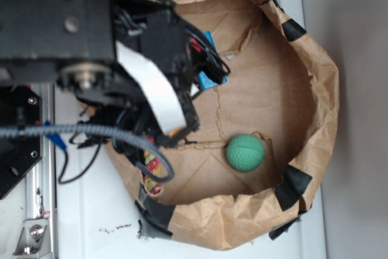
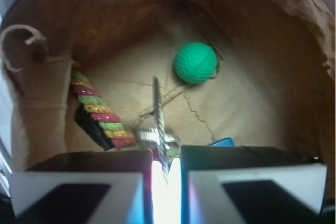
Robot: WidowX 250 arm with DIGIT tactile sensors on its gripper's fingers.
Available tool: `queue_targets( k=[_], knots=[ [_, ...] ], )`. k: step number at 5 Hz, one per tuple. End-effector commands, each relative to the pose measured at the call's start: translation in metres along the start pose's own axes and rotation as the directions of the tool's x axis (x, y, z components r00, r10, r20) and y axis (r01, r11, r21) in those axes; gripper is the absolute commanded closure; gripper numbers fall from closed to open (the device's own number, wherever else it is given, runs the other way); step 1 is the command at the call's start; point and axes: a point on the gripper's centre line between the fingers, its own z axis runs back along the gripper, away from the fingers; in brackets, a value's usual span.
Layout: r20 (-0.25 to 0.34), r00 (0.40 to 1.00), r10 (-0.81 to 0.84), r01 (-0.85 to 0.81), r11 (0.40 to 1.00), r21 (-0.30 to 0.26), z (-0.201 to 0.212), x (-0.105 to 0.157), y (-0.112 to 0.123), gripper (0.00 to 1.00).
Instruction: Grab the silver keys.
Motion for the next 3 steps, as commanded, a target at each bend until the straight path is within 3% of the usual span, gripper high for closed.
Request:
queue_targets(
  k=[1, 3],
  knots=[
    [0.031, 0.994, 0.102, -0.104, 0.993, 0.064, 0.0175, 0.0034, 0.0154, 1.0],
    [-0.001, 0.991, 0.136, -0.136, 0.989, 0.06, 0.0153, 0.005, 0.0171, 1.0]
  ],
)
